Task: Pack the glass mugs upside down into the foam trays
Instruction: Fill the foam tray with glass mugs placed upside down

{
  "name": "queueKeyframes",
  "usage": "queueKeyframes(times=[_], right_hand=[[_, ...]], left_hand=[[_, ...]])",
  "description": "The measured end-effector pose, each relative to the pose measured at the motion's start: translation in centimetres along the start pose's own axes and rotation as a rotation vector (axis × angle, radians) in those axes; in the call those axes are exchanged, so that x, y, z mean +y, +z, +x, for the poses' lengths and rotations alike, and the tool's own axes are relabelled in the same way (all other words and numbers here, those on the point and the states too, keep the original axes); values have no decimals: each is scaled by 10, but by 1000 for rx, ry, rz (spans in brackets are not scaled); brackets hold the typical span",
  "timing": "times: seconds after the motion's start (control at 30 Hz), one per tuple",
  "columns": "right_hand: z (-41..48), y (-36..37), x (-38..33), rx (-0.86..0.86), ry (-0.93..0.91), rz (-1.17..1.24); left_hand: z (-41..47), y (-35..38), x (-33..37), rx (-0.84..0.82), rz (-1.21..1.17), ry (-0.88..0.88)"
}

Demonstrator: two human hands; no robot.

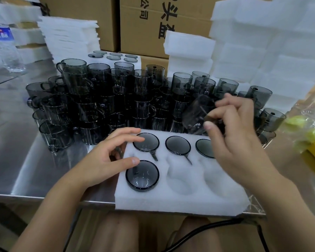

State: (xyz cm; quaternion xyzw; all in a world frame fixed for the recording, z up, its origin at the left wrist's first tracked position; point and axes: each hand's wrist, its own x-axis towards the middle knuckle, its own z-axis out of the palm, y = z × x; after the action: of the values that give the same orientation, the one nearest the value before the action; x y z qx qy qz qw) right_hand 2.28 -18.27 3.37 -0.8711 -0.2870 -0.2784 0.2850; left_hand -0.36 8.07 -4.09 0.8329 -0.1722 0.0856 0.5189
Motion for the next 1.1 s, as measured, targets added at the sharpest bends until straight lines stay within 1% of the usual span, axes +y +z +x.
queueKeyframes(times=[0.07,0.13,0.23,0.3,0.33,0.4,0.47,0.6,0.7,0.83,0.93,1.1], right_hand=[[-8,12,-10,-93,31,139],[-15,23,-13,-140,23,178],[-20,33,-11,-132,-28,169],[-20,35,-10,-101,-37,154],[-20,34,-10,-83,-29,153],[-19,34,-10,-37,-10,154],[-20,34,-8,14,3,132],[-21,33,-7,71,36,115],[-20,32,-8,110,34,156],[-20,32,-10,125,17,190],[-21,32,-10,146,-14,192],[-23,30,-9,157,-31,166]], left_hand=[[2,0,3,19,1,-12],[7,-1,11,92,-9,-25],[17,-2,29,208,22,-66],[23,1,45,231,69,-42],[27,5,52,196,70,-15],[33,11,66,69,68,27],[40,18,73,-2,55,26],[42,31,71,-30,-87,-12],[40,37,64,-10,-143,-59],[37,37,60,-29,-174,-29],[35,37,60,-62,-148,13],[35,39,59,-66,-117,17]])
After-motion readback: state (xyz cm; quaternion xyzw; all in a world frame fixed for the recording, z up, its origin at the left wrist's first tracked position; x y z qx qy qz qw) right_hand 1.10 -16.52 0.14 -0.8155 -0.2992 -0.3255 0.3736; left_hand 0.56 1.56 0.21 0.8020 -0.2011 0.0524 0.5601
